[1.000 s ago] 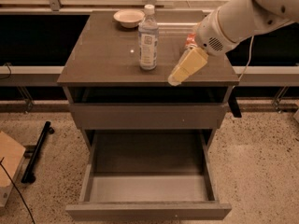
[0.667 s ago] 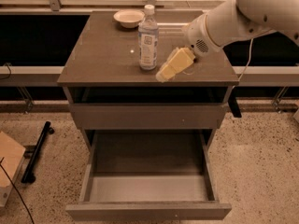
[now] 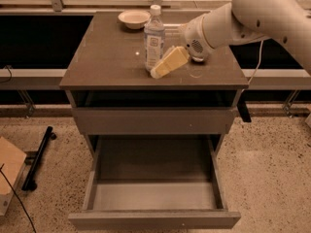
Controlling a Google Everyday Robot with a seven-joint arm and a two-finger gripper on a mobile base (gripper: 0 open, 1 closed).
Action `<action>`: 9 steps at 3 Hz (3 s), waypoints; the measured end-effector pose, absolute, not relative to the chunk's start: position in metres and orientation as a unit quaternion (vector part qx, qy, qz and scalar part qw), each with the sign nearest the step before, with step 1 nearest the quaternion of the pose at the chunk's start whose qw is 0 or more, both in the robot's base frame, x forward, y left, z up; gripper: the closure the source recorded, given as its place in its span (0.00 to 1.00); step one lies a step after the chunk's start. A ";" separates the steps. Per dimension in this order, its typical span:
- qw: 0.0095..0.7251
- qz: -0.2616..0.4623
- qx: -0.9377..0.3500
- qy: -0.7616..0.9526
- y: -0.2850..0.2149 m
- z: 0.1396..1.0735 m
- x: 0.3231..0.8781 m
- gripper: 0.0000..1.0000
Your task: Place blue plastic bottle into middle drawer
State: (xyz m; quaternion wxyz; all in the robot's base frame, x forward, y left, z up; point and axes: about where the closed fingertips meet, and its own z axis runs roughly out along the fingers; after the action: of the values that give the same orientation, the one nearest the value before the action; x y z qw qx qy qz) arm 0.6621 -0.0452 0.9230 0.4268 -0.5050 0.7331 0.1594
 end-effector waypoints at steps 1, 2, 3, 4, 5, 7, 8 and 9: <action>0.436 0.170 -0.505 0.725 -0.034 0.925 0.676 0.00; 0.448 0.181 -0.496 0.721 -0.028 0.928 0.690 0.00; 0.456 0.189 -0.489 0.719 -0.023 0.930 0.702 0.00; 0.462 0.197 -0.480 0.719 -0.019 0.930 0.713 0.00; 0.471 0.210 -0.466 0.719 -0.015 0.931 0.725 0.00; 0.488 0.248 -0.435 0.714 -0.004 0.934 0.745 0.00; 0.505 0.276 -0.415 0.705 -0.003 0.933 0.745 0.15; 0.518 0.293 -0.404 0.694 -0.005 0.934 0.740 0.38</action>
Offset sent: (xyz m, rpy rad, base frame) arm 0.0457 0.0175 0.0110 0.1043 -0.0295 -0.0022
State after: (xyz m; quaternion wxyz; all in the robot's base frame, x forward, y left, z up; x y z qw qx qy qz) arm 0.7399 -0.0053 0.9339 0.5181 -0.4044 0.6945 0.2928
